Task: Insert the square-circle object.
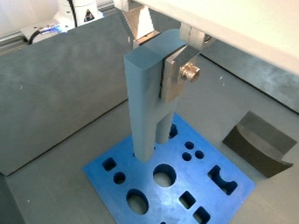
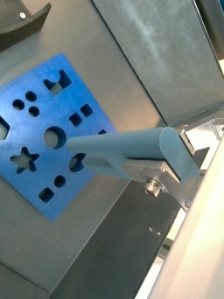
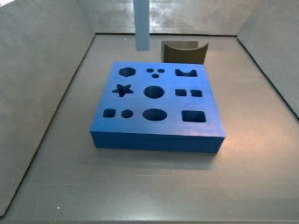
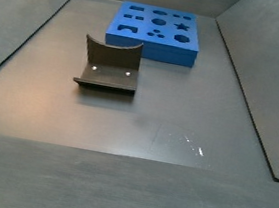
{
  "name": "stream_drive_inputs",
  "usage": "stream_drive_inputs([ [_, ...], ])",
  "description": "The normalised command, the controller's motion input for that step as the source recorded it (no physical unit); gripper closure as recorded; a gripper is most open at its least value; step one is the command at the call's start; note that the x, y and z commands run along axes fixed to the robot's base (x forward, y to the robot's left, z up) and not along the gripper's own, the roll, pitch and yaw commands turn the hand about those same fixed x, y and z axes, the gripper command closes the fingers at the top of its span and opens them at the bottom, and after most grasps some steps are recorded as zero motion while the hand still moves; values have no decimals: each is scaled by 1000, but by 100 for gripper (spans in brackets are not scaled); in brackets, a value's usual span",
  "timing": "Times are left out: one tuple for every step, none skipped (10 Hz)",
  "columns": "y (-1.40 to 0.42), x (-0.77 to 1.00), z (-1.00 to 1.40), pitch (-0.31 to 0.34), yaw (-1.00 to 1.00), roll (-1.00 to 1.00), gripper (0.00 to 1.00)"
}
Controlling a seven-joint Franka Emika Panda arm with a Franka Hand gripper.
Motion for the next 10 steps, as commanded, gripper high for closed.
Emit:
stream_drive_inputs([
  [0,-17,0,0,0,14,100],
  [0,-563,-291,-89,-646,-80,100],
  [0,0,-283,-83,-1000,-50,100],
  [0,0,-337,-6,-1000,-17,100],
  [0,0,-343,0,-1000,-14,100],
  [0,0,-354,-9,-1000,-30,100],
  [0,0,-351,-4,-1000,-23,100],
  [0,0,-349,-1,-1000,-19,100],
  [0,0,-346,0,-1000,-14,100],
  [0,0,-346,0,-1000,-16,100],
])
